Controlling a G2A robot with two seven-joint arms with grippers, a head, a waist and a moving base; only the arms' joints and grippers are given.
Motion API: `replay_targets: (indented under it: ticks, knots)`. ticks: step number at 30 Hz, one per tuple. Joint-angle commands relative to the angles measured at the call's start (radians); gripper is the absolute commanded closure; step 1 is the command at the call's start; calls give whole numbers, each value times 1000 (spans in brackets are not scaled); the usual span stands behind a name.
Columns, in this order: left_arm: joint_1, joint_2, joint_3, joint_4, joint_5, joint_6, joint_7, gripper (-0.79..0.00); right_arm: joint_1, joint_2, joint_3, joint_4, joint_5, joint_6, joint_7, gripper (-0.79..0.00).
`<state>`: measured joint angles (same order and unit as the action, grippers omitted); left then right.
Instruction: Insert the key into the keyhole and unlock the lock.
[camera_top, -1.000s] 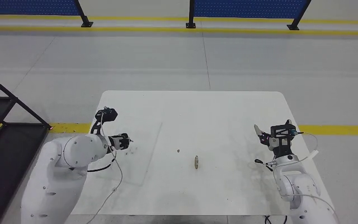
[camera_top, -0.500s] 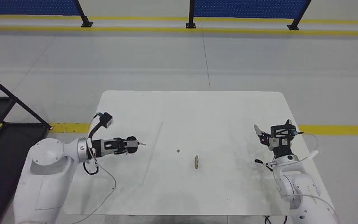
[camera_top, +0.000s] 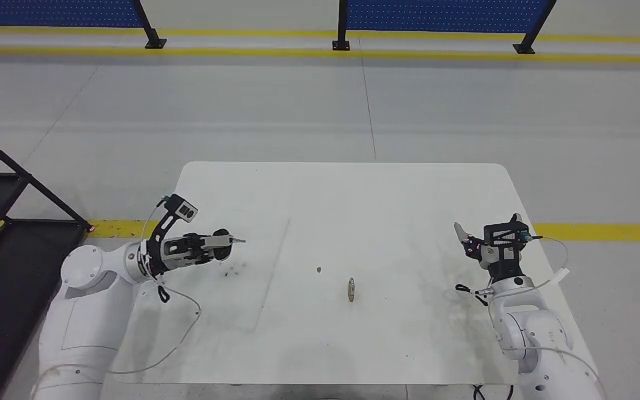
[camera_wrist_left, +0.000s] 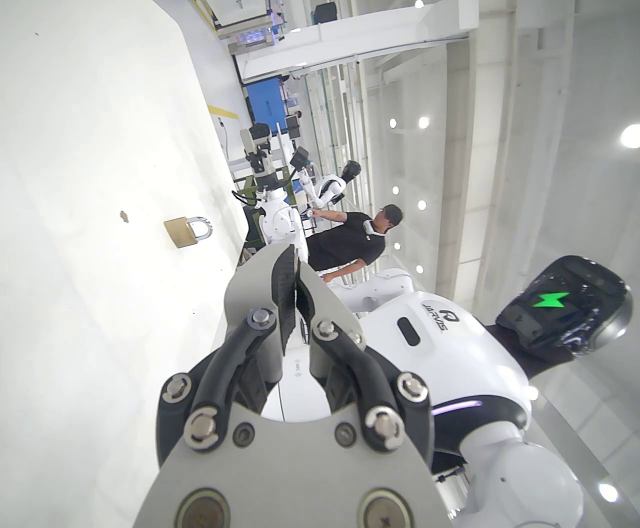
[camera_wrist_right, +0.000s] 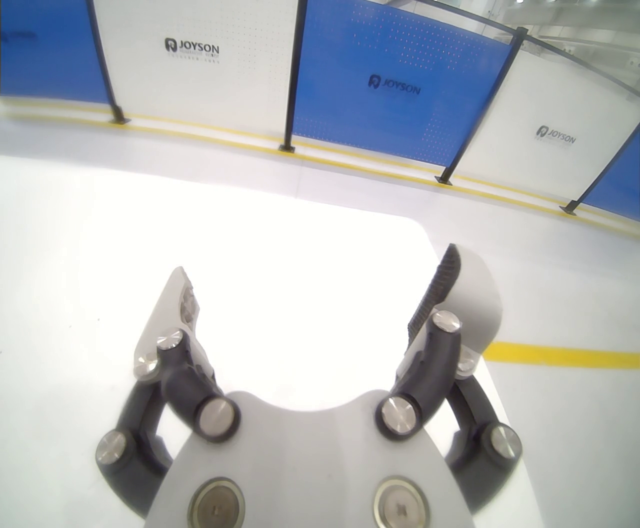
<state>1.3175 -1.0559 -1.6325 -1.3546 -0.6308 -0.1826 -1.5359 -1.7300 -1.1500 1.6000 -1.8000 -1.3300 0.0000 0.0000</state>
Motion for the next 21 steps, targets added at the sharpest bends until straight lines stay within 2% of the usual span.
replay_targets:
  ticks: [1, 12, 13, 15, 16, 21]
  knots:
    - [0, 0, 0, -1, 1, 0, 0, 0, 0, 0, 0, 0, 0, 0, 0, -785]
    - [0, 0, 0, -1, 1, 0, 0, 0, 0, 0, 0, 0, 0, 0, 0, -785]
    - [0, 0, 0, -1, 1, 0, 0, 0, 2, 0, 6, 3, -14, 16, -3, -785]
    - [0, 0, 0, -1, 1, 0, 0, 0, 4, 2, -10, -18, -188, 94, 1, -785]
    - [0, 0, 0, -1, 1, 0, 0, 0, 8, 0, -27, -43, -215, 111, 25, -785]
    - [0, 0, 0, -1, 1, 0, 0, 0, 61, -6, -104, -181, -261, 71, 247, -785]
